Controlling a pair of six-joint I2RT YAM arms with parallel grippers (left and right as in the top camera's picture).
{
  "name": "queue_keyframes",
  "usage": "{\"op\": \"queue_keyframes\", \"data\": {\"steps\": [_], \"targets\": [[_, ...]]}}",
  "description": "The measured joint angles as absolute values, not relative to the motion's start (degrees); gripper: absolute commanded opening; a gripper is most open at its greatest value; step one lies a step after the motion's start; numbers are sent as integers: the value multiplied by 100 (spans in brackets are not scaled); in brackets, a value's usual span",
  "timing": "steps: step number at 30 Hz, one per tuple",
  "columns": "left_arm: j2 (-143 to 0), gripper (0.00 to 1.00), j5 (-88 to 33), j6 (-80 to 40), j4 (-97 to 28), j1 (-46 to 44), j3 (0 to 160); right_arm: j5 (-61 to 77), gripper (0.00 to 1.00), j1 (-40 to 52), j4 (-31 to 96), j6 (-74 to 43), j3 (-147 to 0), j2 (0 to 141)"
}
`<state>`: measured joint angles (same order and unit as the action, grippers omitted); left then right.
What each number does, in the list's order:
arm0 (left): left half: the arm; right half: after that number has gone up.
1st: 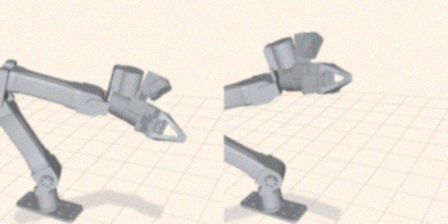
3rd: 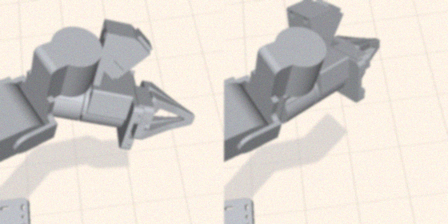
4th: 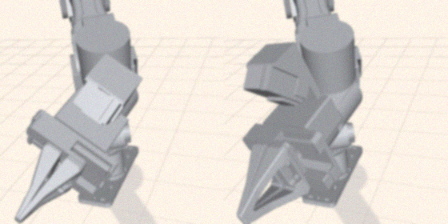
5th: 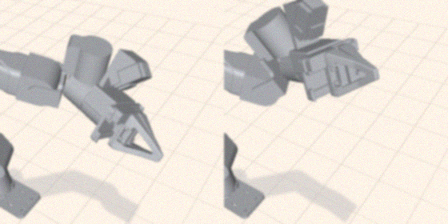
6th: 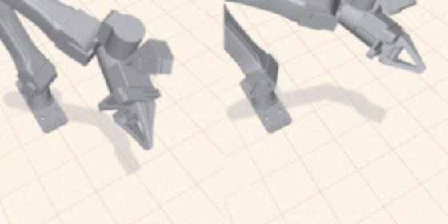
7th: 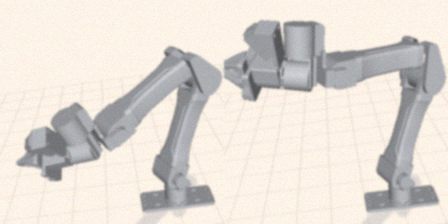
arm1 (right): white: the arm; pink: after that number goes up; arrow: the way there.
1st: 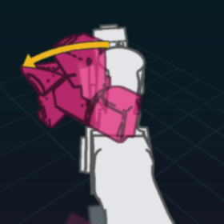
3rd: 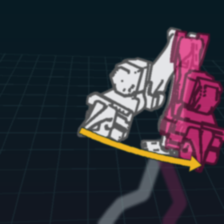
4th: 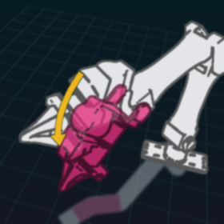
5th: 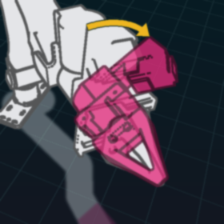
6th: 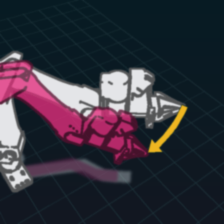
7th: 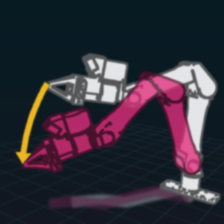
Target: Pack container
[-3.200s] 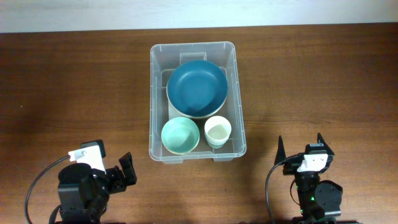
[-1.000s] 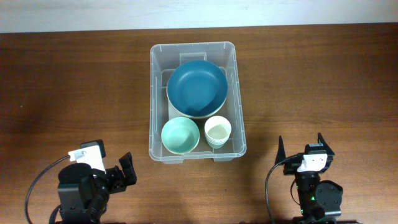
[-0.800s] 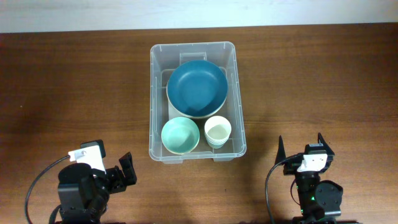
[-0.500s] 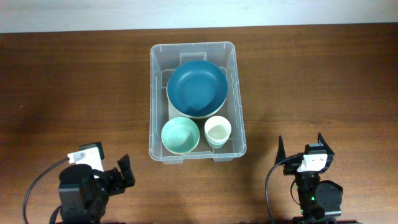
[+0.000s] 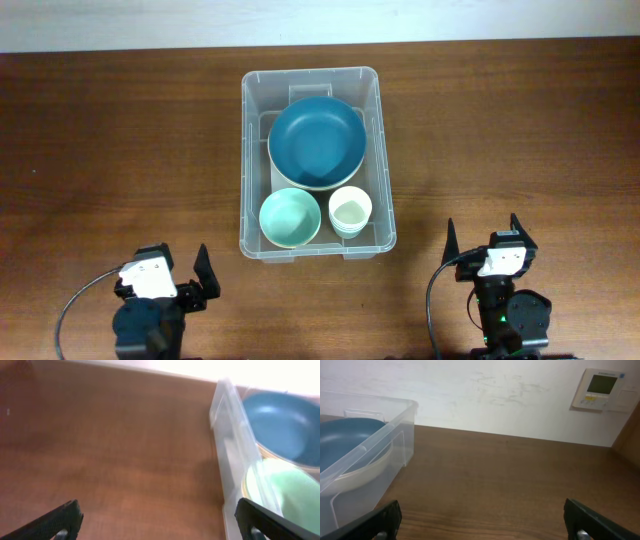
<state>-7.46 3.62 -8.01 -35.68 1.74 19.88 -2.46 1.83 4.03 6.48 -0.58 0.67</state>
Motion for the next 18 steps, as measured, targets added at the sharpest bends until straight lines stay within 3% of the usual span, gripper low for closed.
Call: {"op": "queue_keyframes", "data": {"steps": [11, 18], "targets": [[-154, 100, 137, -150, -30, 174, 281, -231, 99, 180, 405, 646, -58, 67], [-78, 100, -185, 650, -128, 174, 95, -231, 99, 180, 405, 646, -58, 69]]}}
